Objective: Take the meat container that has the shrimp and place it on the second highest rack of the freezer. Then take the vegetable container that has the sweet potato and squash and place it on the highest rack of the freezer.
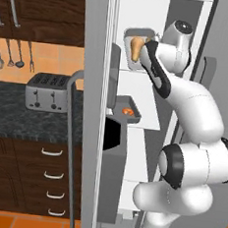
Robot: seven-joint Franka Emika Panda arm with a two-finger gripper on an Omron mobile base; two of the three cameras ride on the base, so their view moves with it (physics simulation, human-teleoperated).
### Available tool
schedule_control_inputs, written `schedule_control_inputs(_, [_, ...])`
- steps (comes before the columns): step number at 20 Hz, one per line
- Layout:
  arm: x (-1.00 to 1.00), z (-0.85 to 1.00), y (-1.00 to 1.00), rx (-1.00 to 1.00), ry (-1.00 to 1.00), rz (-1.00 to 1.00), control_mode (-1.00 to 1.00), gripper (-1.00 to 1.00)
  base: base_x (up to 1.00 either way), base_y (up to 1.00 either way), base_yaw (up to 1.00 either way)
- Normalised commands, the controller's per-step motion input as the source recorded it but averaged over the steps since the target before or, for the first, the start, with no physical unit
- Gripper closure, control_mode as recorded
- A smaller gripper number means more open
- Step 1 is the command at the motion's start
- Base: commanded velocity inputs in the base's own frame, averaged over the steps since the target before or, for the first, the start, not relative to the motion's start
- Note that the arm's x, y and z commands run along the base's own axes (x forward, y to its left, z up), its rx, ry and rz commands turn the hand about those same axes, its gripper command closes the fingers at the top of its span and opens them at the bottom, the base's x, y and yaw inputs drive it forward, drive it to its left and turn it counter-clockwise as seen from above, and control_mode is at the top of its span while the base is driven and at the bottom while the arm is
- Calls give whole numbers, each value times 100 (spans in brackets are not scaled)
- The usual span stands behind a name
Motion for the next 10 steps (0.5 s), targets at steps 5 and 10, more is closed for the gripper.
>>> schedule_control_inputs(5, [44,-8,-2,0,2,0,-100,100,0,0,0])
schedule_control_inputs(10, [2,-25,0,0,3,-6,-100,100,0,0,0])
